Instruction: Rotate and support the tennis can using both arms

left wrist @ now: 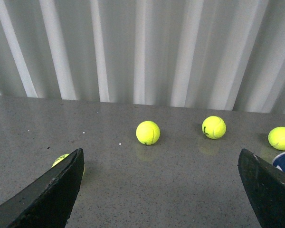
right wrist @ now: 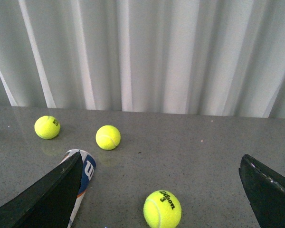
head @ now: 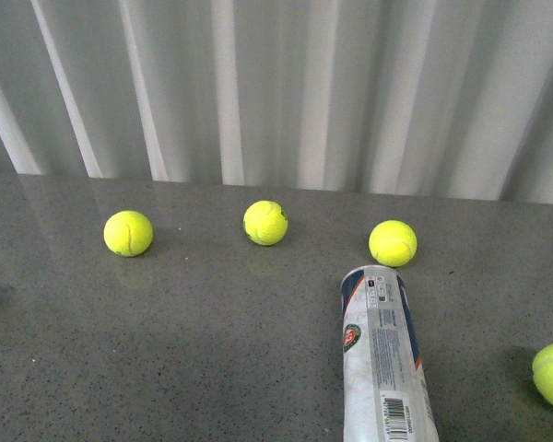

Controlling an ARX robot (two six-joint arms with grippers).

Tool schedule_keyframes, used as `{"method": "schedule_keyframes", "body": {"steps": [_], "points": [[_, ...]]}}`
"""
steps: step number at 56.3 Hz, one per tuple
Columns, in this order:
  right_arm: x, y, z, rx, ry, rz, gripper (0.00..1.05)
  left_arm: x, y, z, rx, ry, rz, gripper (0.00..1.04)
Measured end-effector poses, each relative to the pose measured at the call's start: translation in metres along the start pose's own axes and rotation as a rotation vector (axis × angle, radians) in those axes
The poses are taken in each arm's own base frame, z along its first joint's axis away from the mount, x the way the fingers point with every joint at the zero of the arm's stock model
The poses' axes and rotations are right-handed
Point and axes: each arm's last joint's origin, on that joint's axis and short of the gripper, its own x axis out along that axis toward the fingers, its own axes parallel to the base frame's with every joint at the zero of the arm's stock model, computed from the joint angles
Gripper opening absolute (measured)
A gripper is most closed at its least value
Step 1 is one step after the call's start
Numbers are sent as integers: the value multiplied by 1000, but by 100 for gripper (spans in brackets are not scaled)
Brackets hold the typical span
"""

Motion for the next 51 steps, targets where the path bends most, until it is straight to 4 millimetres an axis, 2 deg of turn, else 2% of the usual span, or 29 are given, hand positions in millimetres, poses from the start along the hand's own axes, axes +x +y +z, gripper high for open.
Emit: {"method": "schedule_keyframes", "body": {"steps": [49,51], "points": [[0,0,0,0,0,0,97,0,0,0,0,0,0,98],[0,0,1,-18,63,41,97,0,0,0,0,0,0,98]]}}
